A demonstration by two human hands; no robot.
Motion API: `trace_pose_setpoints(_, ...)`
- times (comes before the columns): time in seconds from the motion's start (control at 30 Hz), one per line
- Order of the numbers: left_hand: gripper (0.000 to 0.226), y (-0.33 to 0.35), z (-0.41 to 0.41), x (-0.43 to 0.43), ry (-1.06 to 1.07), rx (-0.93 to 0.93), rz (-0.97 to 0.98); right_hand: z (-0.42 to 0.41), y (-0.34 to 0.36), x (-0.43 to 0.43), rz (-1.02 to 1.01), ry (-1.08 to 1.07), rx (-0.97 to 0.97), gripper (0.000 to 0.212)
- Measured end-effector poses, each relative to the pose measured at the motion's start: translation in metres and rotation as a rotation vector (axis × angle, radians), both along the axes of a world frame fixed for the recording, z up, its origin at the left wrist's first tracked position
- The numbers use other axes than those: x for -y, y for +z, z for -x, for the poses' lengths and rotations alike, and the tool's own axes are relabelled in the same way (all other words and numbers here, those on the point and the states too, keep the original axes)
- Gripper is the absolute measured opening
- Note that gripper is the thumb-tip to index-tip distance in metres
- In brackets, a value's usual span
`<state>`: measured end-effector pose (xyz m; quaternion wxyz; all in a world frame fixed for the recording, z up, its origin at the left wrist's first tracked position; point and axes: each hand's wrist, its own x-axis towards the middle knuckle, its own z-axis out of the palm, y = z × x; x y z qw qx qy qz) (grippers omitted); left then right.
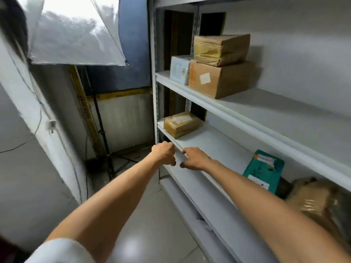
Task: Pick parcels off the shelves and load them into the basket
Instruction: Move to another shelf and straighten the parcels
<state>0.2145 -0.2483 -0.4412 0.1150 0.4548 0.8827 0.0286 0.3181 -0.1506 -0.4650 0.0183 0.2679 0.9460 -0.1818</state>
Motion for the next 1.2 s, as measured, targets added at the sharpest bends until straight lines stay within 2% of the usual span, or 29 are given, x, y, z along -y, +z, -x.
trace_pose_setpoints(0.17, 0.046, -0.012, -0.012, -0.061, -0.182, -0.036, 0.067, -0.035, -0.005, -0.048, 0.021, -0.197, 0.026, 0.062)
trace_pose_setpoints(0.4, 0.047, -0.027, -0.033, -0.123, -0.449, -0.038, 0.095, -0.077, -0.013, -0.072, 0.063, -0.467, 0.033, 0.066)
trace_pose_setpoints(0.57, 0.050, -0.035, -0.053, -0.142, -0.688, -0.071, 0.117, -0.109, -0.012, -0.051, 0.106, -0.704, 0.039, 0.066)
trace_pose_setpoints(0.67, 0.053, -0.037, -0.069, -0.144, -0.823, -0.088, 0.128, -0.128, -0.009, -0.028, 0.116, -0.835, 0.032, 0.055)
trace_pose_setpoints(0.73, 0.052, -0.037, -0.080, -0.141, -0.897, -0.094, 0.124, -0.141, -0.008, -0.015, 0.119, -0.895, 0.016, 0.047)
trace_pose_setpoints(0.87, 0.050, -0.034, -0.104, -0.133, -1.032, -0.095, 0.113, -0.162, -0.005, 0.009, 0.124, -0.954, -0.014, 0.049)
trace_pose_setpoints(0.97, 0.055, -0.033, -0.120, -0.133, -1.083, -0.091, 0.101, -0.179, -0.004, 0.016, 0.131, -0.987, -0.037, 0.046)
trace_pose_setpoints(1.2, 0.047, -0.038, -0.138, -0.137, -1.043, -0.099, 0.075, -0.200, -0.013, 0.006, 0.105, -1.062, -0.074, 0.042)
